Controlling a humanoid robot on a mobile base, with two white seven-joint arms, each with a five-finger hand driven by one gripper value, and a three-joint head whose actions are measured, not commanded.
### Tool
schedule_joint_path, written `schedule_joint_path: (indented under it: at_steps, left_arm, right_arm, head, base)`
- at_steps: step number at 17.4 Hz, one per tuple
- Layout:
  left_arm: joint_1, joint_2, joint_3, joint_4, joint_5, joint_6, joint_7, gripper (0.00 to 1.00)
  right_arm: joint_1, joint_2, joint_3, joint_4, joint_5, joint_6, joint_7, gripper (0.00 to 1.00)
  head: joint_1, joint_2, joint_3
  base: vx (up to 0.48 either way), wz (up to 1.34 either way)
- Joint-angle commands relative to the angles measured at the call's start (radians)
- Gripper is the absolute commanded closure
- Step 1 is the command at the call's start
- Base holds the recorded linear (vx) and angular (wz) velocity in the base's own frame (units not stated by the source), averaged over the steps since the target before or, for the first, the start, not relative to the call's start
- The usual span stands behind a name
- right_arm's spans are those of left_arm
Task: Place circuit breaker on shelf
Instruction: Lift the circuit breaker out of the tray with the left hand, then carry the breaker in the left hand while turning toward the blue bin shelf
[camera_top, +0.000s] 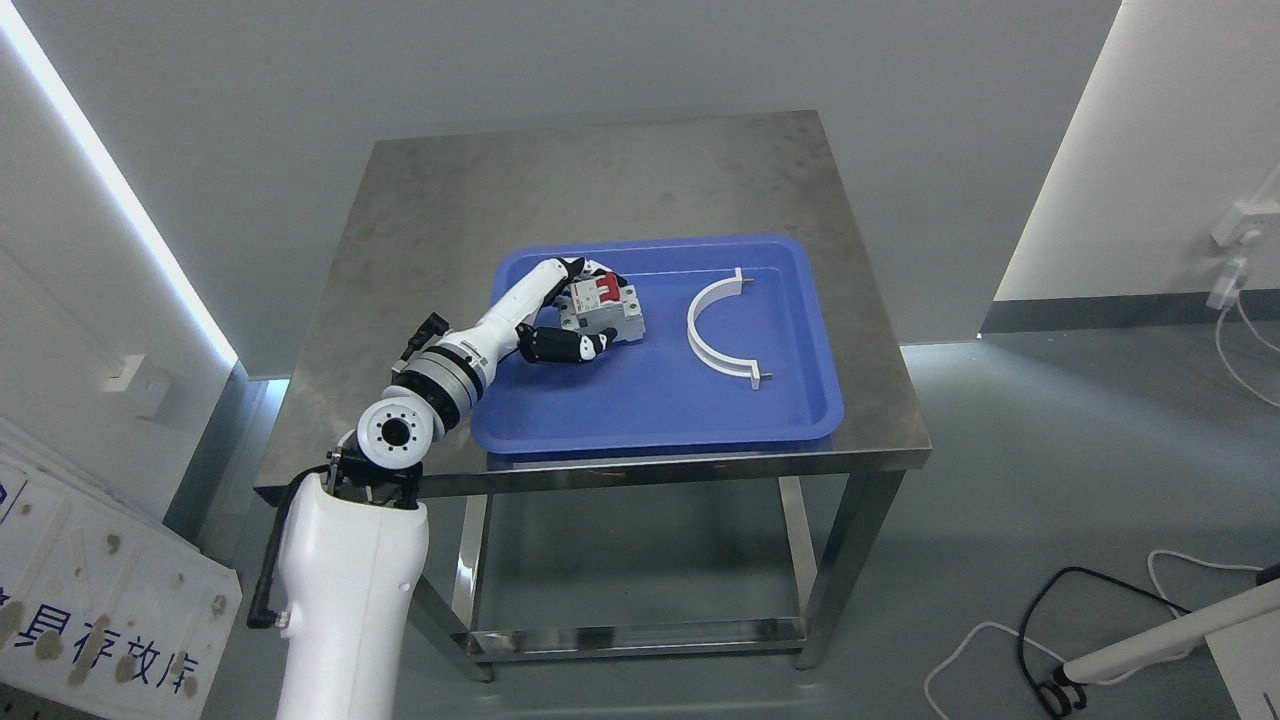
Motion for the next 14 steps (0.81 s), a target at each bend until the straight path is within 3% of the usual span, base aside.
schedule_joint_path:
  at_steps: [1, 4, 7, 10, 14]
  left_arm:
    - [-0.015, 0.012, 0.162, -0.073, 0.147, -0.032, 0.038, 0.87]
    - [0.02, 0.012, 0.205, -0.16, 0.244, -0.06, 0.247, 0.87]
    - [0.107, 0.012, 0.196, -0.219, 0.339, -0.191, 0.536, 0.86]
    - [0.236, 0.012, 0.179, -0.252, 0.413, -0.345, 0.547, 0.87]
    - [0.344, 0.012, 0.172, -0.3, 0.446, -0.382, 0.498, 0.87]
  right_arm:
    - [0.0, -0.017, 0.0, 0.0, 0.0, -0.001, 0.001, 0.0]
    - [0.0, -0.017, 0.0, 0.0, 0.0, -0.001, 0.001, 0.0]
    - [0.0, -0.017, 0.0, 0.0, 0.0, -0.001, 0.001, 0.0]
    - [0.0, -0.017, 0.0, 0.0, 0.0, -0.001, 0.001, 0.0]
    - [0.0, -0.017, 0.0, 0.0, 0.0, -0.001, 0.001, 0.0]
  head:
    - [0.0, 0.0, 0.0]
    - [0.0, 0.0, 0.0]
    - [0.0, 0.0, 0.0]
    - [0.0, 0.0, 0.0]
    - [0.0, 0.0, 0.0]
  base:
    - [0.0, 0.0]
    - [-0.001, -0.01]
    - [0.002, -0.03]
    - [-0.007, 0.0]
    - [-0.081, -0.05]
